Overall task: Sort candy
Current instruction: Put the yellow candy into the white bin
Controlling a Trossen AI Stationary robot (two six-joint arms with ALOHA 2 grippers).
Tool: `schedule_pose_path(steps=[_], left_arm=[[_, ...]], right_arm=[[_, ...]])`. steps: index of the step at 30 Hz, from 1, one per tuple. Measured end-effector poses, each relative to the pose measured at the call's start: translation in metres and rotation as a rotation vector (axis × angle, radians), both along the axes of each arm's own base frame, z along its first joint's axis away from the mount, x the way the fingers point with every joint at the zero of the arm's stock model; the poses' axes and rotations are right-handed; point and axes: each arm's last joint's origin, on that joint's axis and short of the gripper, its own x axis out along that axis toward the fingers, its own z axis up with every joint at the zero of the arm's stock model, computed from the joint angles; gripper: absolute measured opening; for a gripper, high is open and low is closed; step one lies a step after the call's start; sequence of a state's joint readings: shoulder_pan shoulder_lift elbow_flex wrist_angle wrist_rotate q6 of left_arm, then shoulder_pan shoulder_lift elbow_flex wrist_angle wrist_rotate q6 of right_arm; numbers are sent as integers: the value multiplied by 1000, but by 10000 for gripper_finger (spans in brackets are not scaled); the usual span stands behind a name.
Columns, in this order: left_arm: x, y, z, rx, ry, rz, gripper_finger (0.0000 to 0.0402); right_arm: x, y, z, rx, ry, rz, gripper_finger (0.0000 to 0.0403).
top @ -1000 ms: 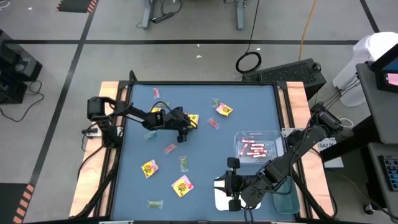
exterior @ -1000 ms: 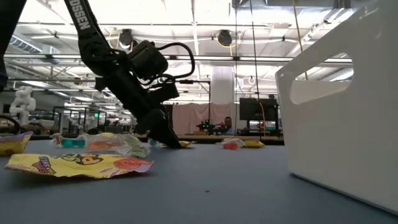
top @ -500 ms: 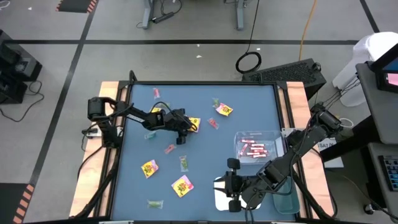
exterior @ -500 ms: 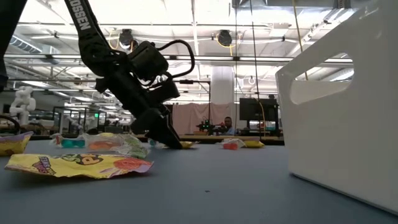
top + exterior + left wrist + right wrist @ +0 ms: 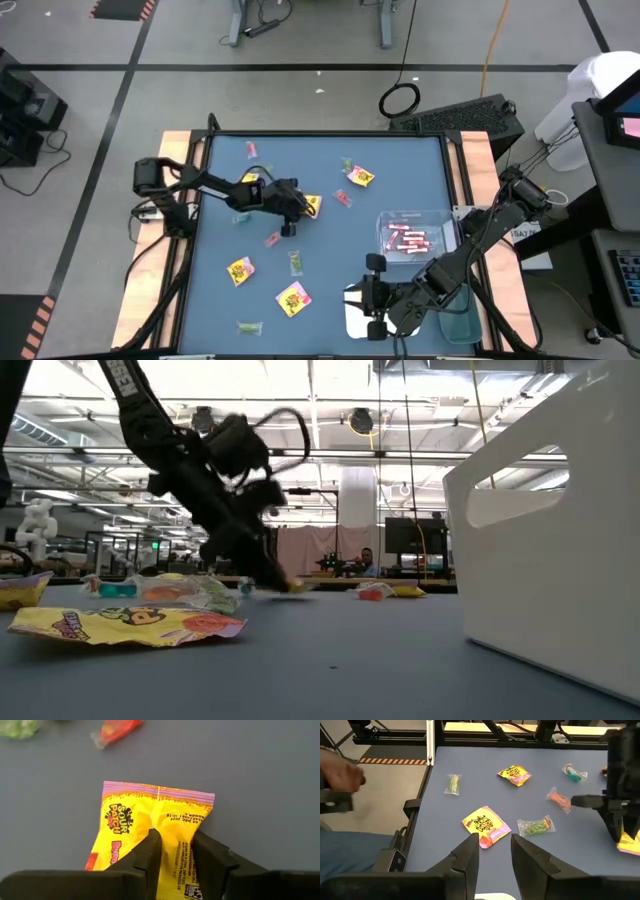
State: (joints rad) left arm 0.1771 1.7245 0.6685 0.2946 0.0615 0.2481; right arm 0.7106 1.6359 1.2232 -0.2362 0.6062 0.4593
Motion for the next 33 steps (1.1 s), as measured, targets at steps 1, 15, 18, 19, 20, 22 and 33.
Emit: schedule_pose_path(steps=[1, 15, 18, 19, 20, 22, 33], left_arm=[[1, -2, 5, 3, -20, -9, 106], [-6, -48, 73, 1, -271, -180, 106], [-11, -59, 86, -19, -321, -243, 106], [-12, -63, 89, -23, -333, -260, 106], [-14, -67, 92, -27, -342, -278, 106], [-16, -75, 96, -44, -358, -323, 106], [-20, -99, 97, -75, -358, -429, 106]], right_arm=[[1, 0, -1, -3, 0, -4, 102], [21, 3, -29, -142, -59, -151, 102], [27, -2, -37, -242, -87, -261, 107], [29, -4, -40, -286, -81, -264, 112], [32, -6, -42, -320, -77, -270, 118], [36, -12, -46, -391, -64, -286, 137], [59, -42, -57, -613, 31, -287, 262]])
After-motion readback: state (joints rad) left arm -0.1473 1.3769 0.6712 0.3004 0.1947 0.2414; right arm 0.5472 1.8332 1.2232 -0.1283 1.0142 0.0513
